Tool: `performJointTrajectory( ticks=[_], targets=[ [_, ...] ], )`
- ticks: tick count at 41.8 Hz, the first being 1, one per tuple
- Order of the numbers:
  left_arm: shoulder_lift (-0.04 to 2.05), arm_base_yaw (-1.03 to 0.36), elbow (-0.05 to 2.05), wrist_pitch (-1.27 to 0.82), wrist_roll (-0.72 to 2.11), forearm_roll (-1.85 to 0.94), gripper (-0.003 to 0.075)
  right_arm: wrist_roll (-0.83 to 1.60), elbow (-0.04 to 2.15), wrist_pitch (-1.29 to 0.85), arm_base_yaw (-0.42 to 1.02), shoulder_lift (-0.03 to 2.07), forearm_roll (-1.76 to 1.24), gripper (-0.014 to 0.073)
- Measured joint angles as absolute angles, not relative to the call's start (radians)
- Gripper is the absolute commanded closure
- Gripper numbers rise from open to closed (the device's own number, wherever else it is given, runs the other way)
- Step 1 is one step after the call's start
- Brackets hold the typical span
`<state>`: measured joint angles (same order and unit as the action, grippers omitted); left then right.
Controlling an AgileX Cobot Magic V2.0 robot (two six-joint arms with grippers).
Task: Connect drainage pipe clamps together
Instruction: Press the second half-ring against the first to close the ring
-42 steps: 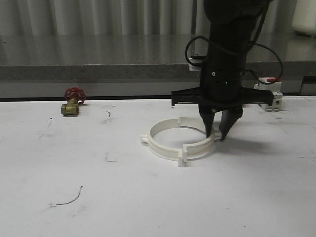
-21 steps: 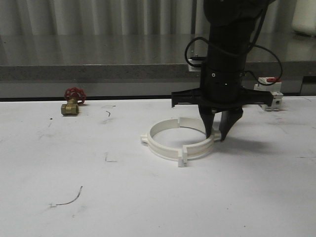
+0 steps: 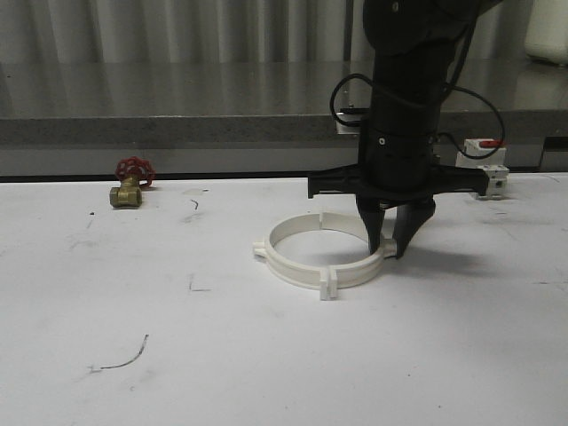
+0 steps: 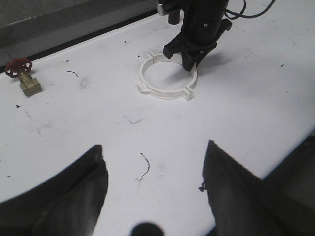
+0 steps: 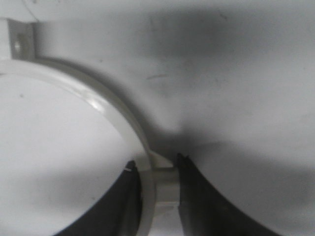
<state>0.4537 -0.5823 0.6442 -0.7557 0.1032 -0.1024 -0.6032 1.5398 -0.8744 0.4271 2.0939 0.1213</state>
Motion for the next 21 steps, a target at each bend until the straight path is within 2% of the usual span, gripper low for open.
performJointTrajectory(
  ticks=[21],
  targets=[
    [0.454, -0.582, 0.644, -0.756, 0.103, -0.102, 0.0302, -0.603, 1.54, -0.869, 0.427, 2.094, 0.121, 0.0394]
  ],
)
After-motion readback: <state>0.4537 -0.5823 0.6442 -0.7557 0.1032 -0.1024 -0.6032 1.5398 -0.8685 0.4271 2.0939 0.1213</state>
